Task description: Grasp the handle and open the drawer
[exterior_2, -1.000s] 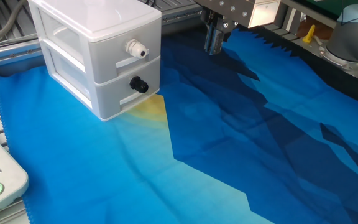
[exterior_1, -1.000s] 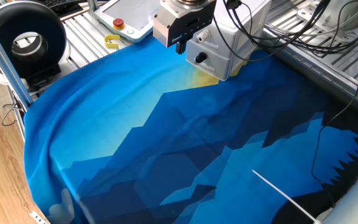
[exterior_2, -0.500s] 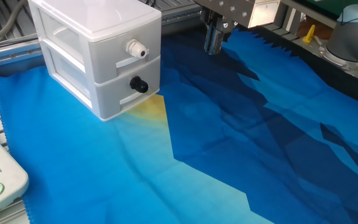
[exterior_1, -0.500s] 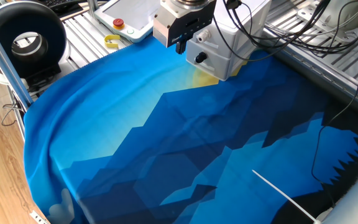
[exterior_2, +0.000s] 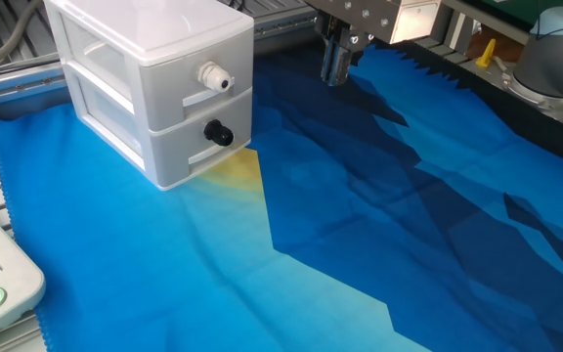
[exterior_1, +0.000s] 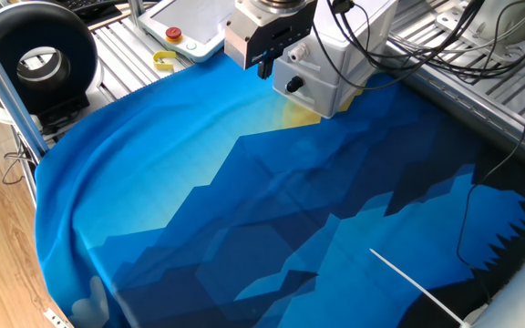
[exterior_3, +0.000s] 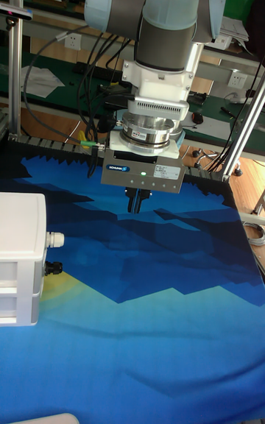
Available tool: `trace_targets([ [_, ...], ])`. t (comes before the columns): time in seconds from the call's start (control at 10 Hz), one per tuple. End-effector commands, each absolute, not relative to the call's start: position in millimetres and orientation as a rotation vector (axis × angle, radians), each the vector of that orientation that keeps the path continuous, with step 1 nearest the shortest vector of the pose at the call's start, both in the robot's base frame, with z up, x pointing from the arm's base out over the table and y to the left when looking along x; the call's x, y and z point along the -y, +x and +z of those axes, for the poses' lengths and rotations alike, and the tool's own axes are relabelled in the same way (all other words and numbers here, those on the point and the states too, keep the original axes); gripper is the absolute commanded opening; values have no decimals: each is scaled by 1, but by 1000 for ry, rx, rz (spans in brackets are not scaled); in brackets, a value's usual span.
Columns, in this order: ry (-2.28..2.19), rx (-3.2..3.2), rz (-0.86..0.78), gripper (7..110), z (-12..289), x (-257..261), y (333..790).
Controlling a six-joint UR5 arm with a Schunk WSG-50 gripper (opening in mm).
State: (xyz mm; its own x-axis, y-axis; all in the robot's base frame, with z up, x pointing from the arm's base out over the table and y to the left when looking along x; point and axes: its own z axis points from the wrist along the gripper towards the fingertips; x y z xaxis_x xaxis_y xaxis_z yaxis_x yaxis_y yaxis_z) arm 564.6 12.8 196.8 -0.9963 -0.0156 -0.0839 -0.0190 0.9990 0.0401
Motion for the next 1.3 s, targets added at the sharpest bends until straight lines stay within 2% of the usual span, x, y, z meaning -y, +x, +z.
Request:
trace_targets([
  [0.0,-18,-3053,78,7,198,-14,566],
  [1.2,-21,-3041,91,7,199,-17,569],
])
